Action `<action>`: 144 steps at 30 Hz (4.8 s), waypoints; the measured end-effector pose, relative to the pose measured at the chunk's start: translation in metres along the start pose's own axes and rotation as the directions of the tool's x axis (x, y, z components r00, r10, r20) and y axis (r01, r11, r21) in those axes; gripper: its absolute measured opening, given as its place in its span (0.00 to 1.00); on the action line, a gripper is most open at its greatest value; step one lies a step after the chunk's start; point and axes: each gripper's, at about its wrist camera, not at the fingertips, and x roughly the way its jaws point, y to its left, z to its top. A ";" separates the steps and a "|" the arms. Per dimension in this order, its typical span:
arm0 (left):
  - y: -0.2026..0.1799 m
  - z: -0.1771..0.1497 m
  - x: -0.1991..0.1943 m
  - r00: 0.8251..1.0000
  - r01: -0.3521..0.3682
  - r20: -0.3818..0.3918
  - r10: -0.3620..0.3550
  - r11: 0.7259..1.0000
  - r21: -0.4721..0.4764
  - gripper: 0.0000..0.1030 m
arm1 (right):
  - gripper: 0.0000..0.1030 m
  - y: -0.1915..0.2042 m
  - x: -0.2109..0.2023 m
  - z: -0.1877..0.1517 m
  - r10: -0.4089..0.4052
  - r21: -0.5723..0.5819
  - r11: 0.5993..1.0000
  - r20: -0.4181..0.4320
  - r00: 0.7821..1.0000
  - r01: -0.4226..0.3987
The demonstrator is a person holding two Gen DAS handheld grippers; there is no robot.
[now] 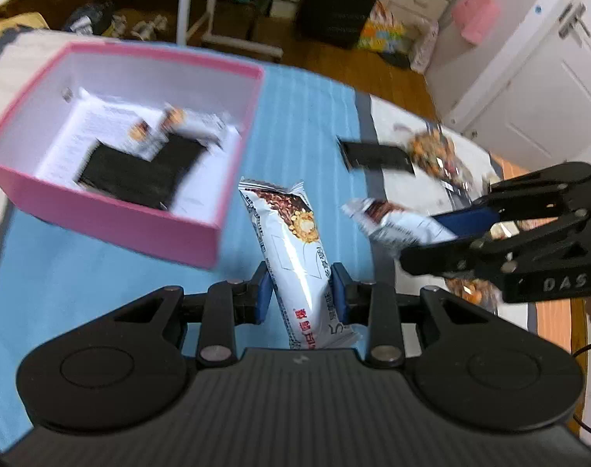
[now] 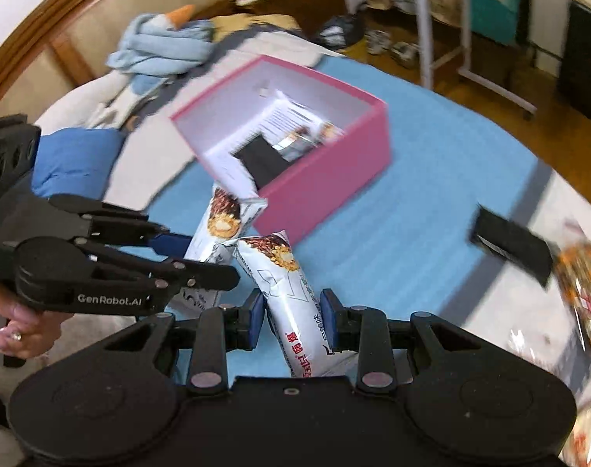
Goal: Organize snacks
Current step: 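Carry both white snack bars in the two tools over the pink box, then open the left tool while the right tool opens, dropping both bars in, then reach the left tool to the clear bag of eggs and grasp it, then lift and carry the egg bag in the left tool over the box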
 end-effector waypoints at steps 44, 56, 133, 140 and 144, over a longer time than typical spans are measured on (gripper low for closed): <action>0.077 0.092 -0.007 0.949 -0.274 0.162 0.270 0.962 0.005 0.61 | 0.54 0.008 0.036 0.071 -0.075 -0.122 0.986 0.285 0.956 0.113; -0.007 0.070 -0.034 0.967 -0.202 0.201 0.160 0.956 0.211 0.75 | 0.69 0.008 -0.060 -0.016 -0.215 -0.091 0.962 0.324 0.922 0.256; -0.176 -0.048 0.124 0.930 0.272 -0.286 -0.231 0.956 0.113 0.46 | 0.90 -0.059 -0.005 -0.191 -0.408 0.302 0.884 0.124 0.905 0.357; -0.158 -0.051 0.095 0.933 0.256 -0.281 -0.226 0.964 0.076 0.46 | 0.91 -0.031 -0.010 -0.184 -0.398 0.261 0.899 0.149 0.905 0.353; -0.148 -0.052 0.075 0.941 0.241 -0.259 -0.216 0.968 0.071 0.46 | 0.91 -0.015 -0.013 -0.177 -0.384 0.225 0.912 0.167 0.908 0.344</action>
